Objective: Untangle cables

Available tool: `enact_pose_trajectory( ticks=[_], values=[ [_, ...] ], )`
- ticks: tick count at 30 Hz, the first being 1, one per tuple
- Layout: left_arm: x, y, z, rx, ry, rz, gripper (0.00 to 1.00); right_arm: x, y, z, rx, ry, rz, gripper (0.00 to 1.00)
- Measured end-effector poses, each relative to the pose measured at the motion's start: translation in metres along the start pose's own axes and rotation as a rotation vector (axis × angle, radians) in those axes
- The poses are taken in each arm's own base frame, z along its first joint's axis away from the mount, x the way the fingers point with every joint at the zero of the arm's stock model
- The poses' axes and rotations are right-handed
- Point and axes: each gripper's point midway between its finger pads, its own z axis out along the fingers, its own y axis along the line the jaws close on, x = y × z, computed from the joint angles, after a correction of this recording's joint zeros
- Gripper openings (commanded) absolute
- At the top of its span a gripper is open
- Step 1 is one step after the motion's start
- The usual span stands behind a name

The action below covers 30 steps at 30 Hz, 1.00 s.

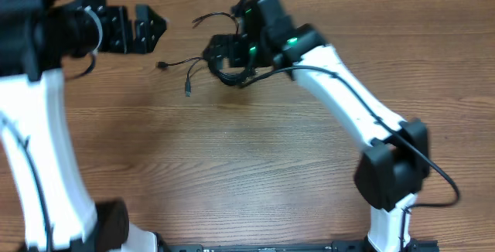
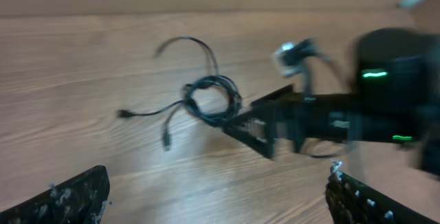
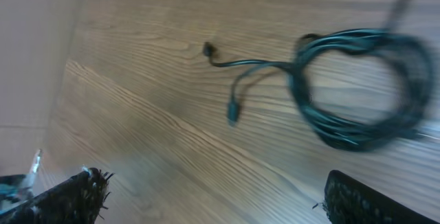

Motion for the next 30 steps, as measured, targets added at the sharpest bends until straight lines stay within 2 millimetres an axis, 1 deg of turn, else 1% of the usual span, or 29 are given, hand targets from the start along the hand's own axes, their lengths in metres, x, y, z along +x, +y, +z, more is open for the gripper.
enact_pose_trajectory(
  ticks=[1, 3, 5, 7, 9, 10, 12, 15, 18, 22, 25, 27, 29, 30],
  values=[
    [0.003, -0.003, -0.013, -0.022, -0.016, -0.001, 1.0, -0.001, 0.001, 0.014, -0.007, -0.012, 0.02, 1.0],
    [0.008, -0.005, -0.029, -0.053, -0.033, -0.009, 1.0, -0.009, -0.001, 0.029, -0.01, -0.055, 0.043, 1.0],
    [0.014, -0.006, -0.037, -0.073, -0.03, -0.02, 1.0, -0.022, -0.007, 0.042, -0.007, -0.115, 0.068, 1.0],
    [0.021, -0.004, -0.038, -0.086, 0.0, -0.037, 1.0, -0.041, -0.013, 0.051, -0.006, -0.203, 0.094, 1.0],
    [0.028, 0.0, -0.034, -0.097, 0.039, -0.052, 1.0, -0.069, -0.019, 0.052, -0.008, -0.328, 0.112, 1.0],
    [0.031, 0.001, -0.032, -0.099, 0.055, -0.057, 1.0, -0.076, -0.023, 0.05, 0.001, -0.364, 0.123, 1.0],
    [0.035, 0.003, -0.028, -0.104, 0.078, -0.065, 1.0, -0.091, -0.032, 0.047, 0.026, -0.433, 0.142, 1.0],
    [0.037, 0.005, -0.027, -0.108, 0.089, -0.068, 1.0, -0.102, -0.048, 0.047, 0.064, -0.492, 0.15, 1.0],
    [0.037, 0.005, -0.027, -0.109, 0.092, -0.067, 1.0, -0.1, -0.07, 0.058, 0.112, -0.493, 0.16, 1.0],
    [0.037, 0.005, -0.027, -0.11, 0.092, -0.067, 1.0, -0.083, -0.106, 0.086, 0.172, -0.442, 0.177, 1.0],
    [0.037, 0.005, -0.028, -0.113, 0.092, -0.067, 1.0, -0.072, -0.126, 0.102, 0.206, -0.408, 0.18, 1.0],
    [0.037, 0.005, -0.028, -0.113, 0.092, -0.067, 1.0, -0.066, -0.134, 0.109, 0.224, -0.389, 0.165, 0.98],
    [0.037, 0.005, -0.028, -0.113, 0.092, -0.067, 1.0, -0.062, -0.139, 0.113, 0.239, -0.372, 0.136, 0.84],
    [0.037, 0.005, -0.028, -0.113, 0.092, -0.067, 1.0, -0.061, -0.139, 0.113, 0.244, -0.367, 0.122, 0.72]
  ],
)
